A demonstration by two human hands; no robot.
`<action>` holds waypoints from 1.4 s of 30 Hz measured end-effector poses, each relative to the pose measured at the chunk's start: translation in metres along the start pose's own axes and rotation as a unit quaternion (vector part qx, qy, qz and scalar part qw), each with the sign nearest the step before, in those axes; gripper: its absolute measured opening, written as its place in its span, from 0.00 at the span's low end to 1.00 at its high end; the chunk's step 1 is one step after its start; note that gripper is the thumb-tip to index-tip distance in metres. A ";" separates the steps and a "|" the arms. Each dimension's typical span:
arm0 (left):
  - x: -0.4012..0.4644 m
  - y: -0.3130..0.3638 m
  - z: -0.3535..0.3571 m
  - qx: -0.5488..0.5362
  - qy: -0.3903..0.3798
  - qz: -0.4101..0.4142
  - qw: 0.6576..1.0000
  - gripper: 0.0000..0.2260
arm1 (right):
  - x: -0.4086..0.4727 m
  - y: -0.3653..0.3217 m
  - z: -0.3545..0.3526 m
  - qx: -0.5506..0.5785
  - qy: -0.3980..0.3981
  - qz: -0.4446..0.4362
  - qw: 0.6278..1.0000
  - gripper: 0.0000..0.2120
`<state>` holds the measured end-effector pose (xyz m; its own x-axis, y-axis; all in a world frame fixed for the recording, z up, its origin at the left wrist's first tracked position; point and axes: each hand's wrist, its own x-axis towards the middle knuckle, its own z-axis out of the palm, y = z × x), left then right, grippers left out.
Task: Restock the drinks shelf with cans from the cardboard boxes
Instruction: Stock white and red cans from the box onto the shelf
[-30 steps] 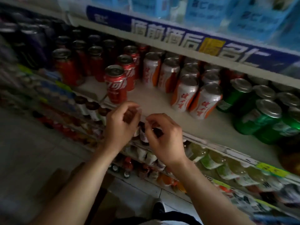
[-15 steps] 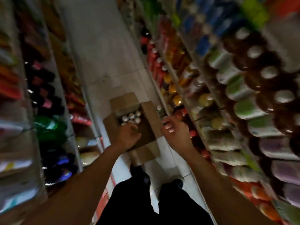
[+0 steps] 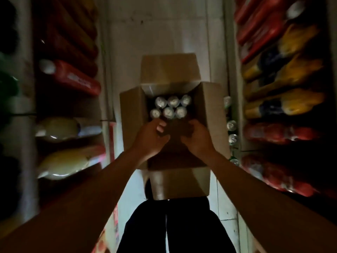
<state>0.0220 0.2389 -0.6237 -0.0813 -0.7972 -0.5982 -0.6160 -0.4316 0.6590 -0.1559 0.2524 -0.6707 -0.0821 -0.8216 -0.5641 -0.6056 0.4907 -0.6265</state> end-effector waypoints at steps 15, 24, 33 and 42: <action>0.101 -0.093 0.072 -0.036 0.018 0.021 0.999 0.15 | 0.203 0.099 0.119 -0.080 0.035 -0.033 0.996 0.22; 0.089 -0.102 0.090 -0.050 0.019 0.024 0.998 0.15 | 0.206 0.097 0.112 -0.101 0.041 -0.011 0.994 0.23; 0.049 -0.040 0.051 -0.056 0.018 0.065 0.996 0.47 | 0.072 0.010 0.029 -0.016 0.120 -0.006 0.993 0.21; -0.033 0.133 -0.059 -0.024 -0.082 0.232 0.969 0.38 | -0.099 -0.158 -0.139 0.128 0.164 -0.046 0.977 0.11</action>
<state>-0.0108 0.1825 -0.4891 -0.4660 -0.8343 -0.2946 -0.4473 -0.0651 0.8920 -0.1621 0.2159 -0.4408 -0.3103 -0.8942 -0.3228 -0.4085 0.4320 -0.8041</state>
